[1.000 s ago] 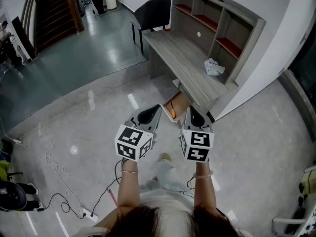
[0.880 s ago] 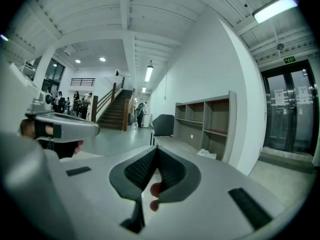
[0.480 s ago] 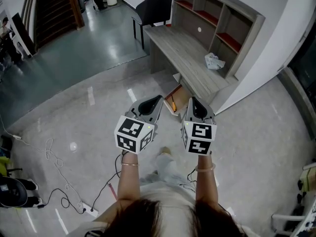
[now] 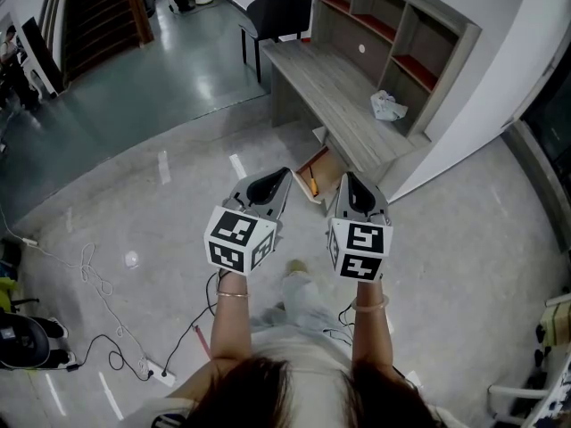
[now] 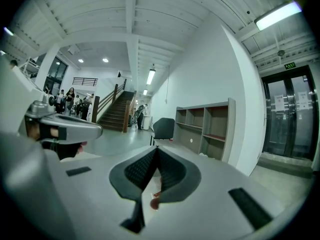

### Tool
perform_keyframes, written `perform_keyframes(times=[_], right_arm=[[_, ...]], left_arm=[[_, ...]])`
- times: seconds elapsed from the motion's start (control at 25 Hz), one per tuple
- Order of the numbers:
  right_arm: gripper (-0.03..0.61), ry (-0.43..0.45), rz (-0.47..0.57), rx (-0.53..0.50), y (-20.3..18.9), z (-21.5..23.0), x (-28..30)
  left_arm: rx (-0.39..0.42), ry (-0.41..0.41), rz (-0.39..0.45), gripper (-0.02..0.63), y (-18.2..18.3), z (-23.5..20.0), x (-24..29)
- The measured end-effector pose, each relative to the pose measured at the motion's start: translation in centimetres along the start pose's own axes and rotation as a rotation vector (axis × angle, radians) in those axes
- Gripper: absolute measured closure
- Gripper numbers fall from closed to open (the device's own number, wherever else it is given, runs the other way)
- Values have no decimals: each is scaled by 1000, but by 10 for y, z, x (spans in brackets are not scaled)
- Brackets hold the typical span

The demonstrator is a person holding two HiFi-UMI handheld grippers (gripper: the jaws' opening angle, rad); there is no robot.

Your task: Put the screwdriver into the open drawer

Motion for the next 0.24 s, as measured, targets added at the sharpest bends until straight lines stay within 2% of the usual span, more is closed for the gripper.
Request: perform_keyframes(times=[0.24], right_arm=[[552,-6,4,-9,0,16,16]], left_arm=[[10,28,-1,597,1,-7,20]])
Point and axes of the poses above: the fingertips, and each gripper's own axes: x forward along the fingers, z to its right, y out of its top, the point moved 3 cm from there along -x, backward along the fingers, and after that the axes turned 1 degree about -x, right-handed, at the moved point
